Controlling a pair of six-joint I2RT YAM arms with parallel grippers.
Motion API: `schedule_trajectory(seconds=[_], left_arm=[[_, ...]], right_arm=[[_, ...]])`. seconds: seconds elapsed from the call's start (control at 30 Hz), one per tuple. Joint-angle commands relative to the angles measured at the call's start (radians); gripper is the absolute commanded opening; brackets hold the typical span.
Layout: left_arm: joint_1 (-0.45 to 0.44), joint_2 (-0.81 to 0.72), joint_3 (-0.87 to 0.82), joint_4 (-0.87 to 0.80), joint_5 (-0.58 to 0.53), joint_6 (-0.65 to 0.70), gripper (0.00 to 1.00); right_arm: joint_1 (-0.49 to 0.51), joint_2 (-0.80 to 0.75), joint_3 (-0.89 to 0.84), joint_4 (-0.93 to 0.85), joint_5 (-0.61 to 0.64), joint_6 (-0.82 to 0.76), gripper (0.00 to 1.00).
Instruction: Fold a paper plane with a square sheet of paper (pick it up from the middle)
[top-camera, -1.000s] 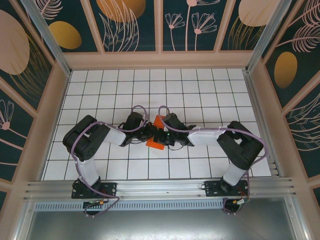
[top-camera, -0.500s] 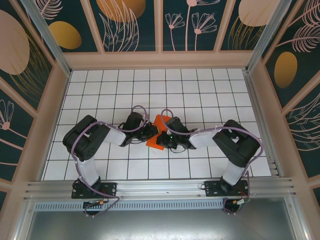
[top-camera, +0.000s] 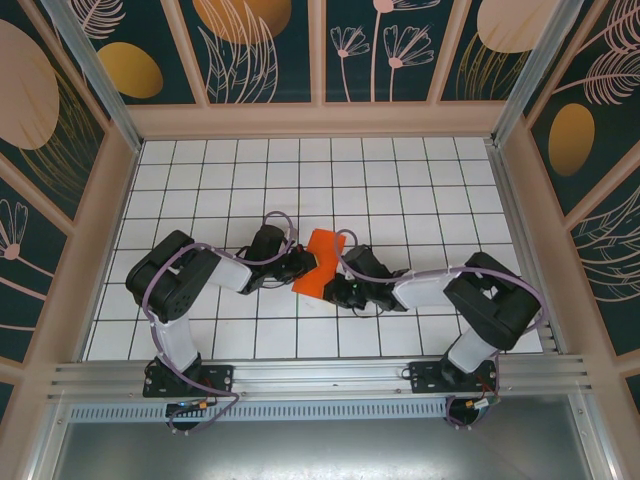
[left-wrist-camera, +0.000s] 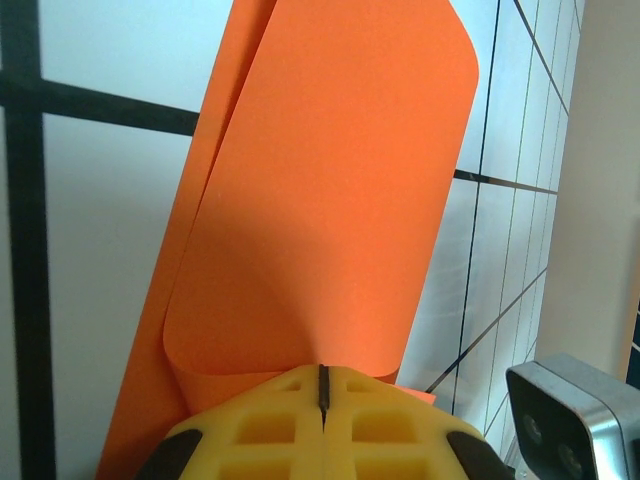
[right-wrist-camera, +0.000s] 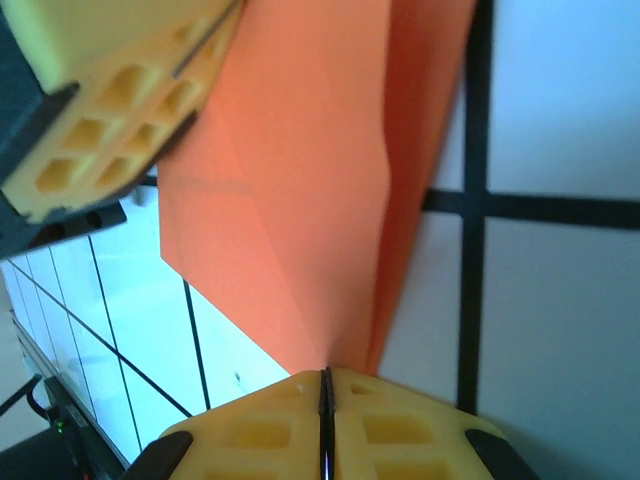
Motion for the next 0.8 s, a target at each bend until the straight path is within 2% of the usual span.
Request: schedule_trajectory(seconds=[0.0, 0.23, 0.43, 0.57, 0.77], left_arm=[[0.000, 0.042, -0.033, -0.093, -0.041, 0.008, 0.00], [0.000, 0.038, -0.033, -0.085, -0.037, 0.004, 0.00], [-0.001, 0.035, -0.033, -0.087, -0.036, 0.003, 0.00], [-0.001, 0.031, -0.028, -0.088, -0.033, 0.005, 0.00], [0.000, 0.025, -0.022, -0.090, -0.025, 0.015, 0.00]], right_arm=[[0.006, -0.036, -0.032, -0.163, -0.019, -0.055, 0.12], [0.001, -0.118, 0.068, -0.179, 0.042, -0.060, 0.13], [0.003, -0.022, 0.149, -0.029, 0.030, -0.014, 0.13], [-0.007, 0.056, 0.208, -0.089, 0.069, -0.023, 0.12], [-0.022, 0.126, 0.165, -0.101, 0.049, -0.020, 0.11]])
